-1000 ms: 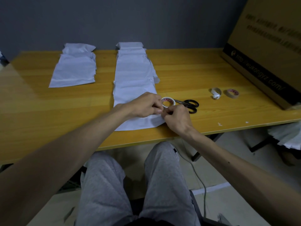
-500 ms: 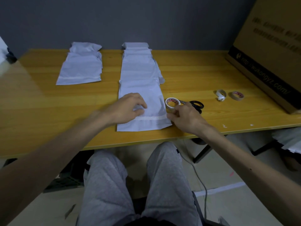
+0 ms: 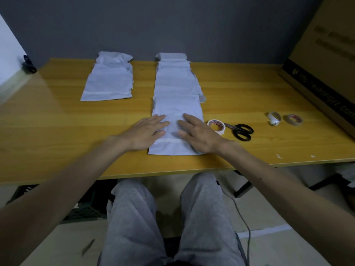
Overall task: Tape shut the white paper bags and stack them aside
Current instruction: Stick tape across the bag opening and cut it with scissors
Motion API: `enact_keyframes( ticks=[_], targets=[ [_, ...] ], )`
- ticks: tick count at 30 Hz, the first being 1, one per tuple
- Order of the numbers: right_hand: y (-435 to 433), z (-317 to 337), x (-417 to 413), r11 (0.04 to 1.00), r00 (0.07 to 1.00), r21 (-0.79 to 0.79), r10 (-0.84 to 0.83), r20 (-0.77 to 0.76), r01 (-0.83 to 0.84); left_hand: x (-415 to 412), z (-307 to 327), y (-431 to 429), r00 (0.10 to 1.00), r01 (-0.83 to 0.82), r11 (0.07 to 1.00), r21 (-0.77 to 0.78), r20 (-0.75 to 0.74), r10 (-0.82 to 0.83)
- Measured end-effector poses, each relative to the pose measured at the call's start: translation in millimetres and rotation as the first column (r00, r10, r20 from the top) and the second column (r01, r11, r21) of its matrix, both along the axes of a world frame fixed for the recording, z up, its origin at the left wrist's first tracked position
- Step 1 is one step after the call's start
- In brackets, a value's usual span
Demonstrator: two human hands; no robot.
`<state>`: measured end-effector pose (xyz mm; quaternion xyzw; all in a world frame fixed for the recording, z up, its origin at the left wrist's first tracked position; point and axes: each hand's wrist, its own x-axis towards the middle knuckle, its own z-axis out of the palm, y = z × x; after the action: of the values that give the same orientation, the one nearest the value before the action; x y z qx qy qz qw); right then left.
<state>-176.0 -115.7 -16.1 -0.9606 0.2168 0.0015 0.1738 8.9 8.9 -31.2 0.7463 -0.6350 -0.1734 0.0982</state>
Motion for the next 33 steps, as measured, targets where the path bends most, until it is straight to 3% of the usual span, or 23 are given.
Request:
enact_keyframes(
  ticks=[7, 9, 13, 16, 21, 33],
  targets=[
    [5, 0, -10, 0.985, 0.997, -0.159, 0.076, 0.020, -0.072, 0, -2, 15, 0.999, -0.035, 0.998, -0.049, -0.037, 0.033],
    [10, 3, -1, 0.991, 0.995, -0.111, 0.080, 0.061, -0.073, -2, -1, 19, 0.999, -0.030, 0.999, -0.029, -0.033, 0.029],
    [27, 4, 25, 0.989, 0.993, 0.149, -0.027, 0.113, 0.010, -3, 3, 26, 0.998, -0.060, 0.998, 0.004, -0.009, 0.060],
    [38, -4, 36, 0.977, 0.992, 0.211, -0.050, 0.118, 0.024, 0, 1, 35, 0.995, -0.099, 0.995, 0.032, 0.000, 0.099],
    [45, -18, 36, 0.996, 0.991, 0.088, -0.035, 0.128, 0.023, -4, 1, 41, 0.991, -0.136, 0.985, 0.109, 0.015, 0.135],
    [56, -4, 52, 0.991, 0.989, 0.044, -0.132, 0.074, 0.129, -26, 2, 36, 0.961, -0.275, 0.942, 0.191, 0.099, 0.260]
  ],
)
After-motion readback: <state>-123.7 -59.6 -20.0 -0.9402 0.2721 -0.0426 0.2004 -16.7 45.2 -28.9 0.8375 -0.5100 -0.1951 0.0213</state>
